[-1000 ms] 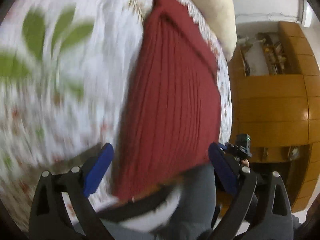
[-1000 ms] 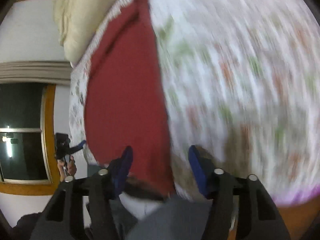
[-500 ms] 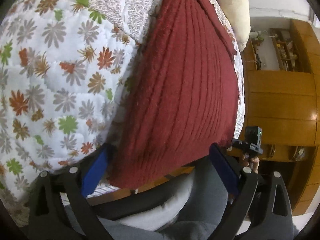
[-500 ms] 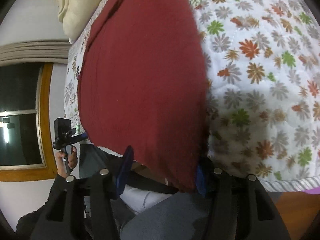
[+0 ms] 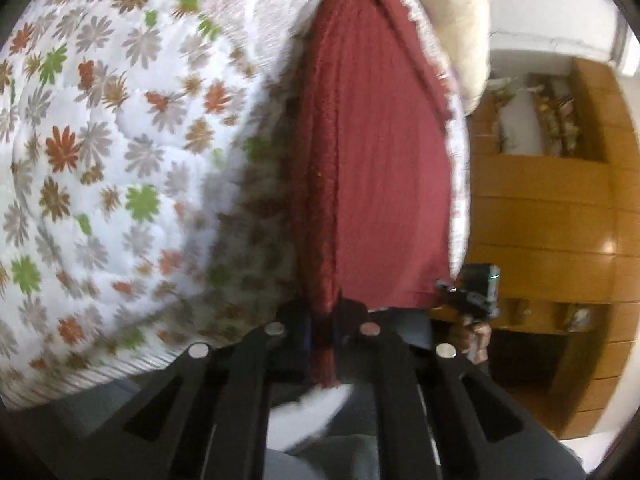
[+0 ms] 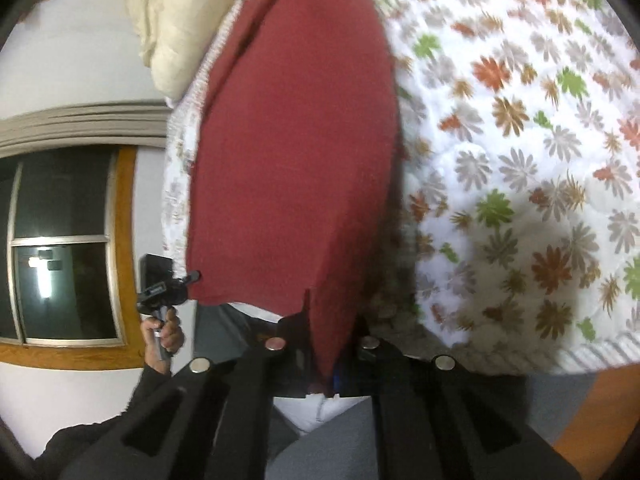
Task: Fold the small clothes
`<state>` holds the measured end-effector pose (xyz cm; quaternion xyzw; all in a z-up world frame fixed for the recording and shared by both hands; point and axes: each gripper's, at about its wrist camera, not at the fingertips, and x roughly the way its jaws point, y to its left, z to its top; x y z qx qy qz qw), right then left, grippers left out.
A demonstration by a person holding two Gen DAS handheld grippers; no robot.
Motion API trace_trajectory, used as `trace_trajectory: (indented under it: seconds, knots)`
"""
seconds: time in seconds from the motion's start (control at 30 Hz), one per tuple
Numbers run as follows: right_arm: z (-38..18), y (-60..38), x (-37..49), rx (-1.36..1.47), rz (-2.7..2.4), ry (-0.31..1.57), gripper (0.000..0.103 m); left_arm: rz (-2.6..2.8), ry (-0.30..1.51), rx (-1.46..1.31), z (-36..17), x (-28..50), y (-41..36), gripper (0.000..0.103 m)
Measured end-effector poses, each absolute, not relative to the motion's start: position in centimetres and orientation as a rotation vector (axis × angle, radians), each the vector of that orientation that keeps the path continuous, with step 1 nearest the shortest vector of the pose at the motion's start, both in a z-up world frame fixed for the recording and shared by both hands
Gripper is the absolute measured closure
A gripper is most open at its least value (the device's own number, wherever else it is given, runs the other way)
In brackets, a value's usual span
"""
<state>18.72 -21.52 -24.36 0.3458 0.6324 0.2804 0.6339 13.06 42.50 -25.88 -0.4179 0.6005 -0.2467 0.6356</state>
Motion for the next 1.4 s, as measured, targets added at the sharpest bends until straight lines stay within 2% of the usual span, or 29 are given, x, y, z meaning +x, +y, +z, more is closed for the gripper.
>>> trace_trajectory:
  seconds: [0.3, 0.47, 0.6, 0.8, 0.93, 0.97, 1.07, 1.17, 1.2, 1.33, 1.4]
  knots:
    - [-17.1, -23.0, 20.5, 0.903, 0.735, 1.22, 0.097, -0.655, 1.091, -1.242, -20.9, 14.6, 44.2, 0.099]
    - [-12.8, -23.4, 25.2, 0.874, 0.728, 1.124, 0.097, -0.671, 0.965, -1.297, -17.6, 19.0, 44.8, 0.099]
    - [-11.4, -23.4, 30.1, 0.882, 0.682, 1.096, 0.097, -0.637, 0.919, -1.325, -16.1, 24.0, 44.8, 0.099]
    - [-14.5, -22.1, 38.6, 0.88, 0.569, 1.174, 0.097, -0.481, 1.006, -1.385, -19.5, 31.4, 45.8, 0.099]
    - [-18.0, -21.0, 43.6, 0.853, 0.492, 1.267, 0.097, -0.344, 1.11, -1.403, -23.9, 34.8, 46.3, 0.098]
    - [-19.0, -20.8, 44.4, 0.855, 0.473, 1.287, 0.093, -0.301, 1.143, -1.414, -25.3, 35.7, 46.4, 0.098]
    - [-22.0, -20.9, 46.6, 0.908, 0.416, 1.351, 0.08, -0.257, 1.181, -1.441, -27.4, 37.2, 46.7, 0.094]
    - [-21.9, -22.4, 47.5, 1.05, 0.481, 1.288, 0.072, -0.31, 1.159, -1.404, -26.1, 38.2, 46.5, 0.082]
    - [-21.3, -22.9, 47.6, 1.07, 0.51, 1.26, 0.07, -0.326, 1.15, -1.381, -25.6, 38.5, 46.5, 0.079]
    - [-18.5, -24.6, 47.1, 1.009, 0.54, 1.194, 0.069, -0.351, 1.081, -1.184, -21.5, 38.3, 46.5, 0.056]
    - [-17.4, -24.4, 46.7, 0.845, 0.498, 1.197, 0.069, -0.354, 1.072, -1.039, -19.7, 37.9, 46.4, 0.055]
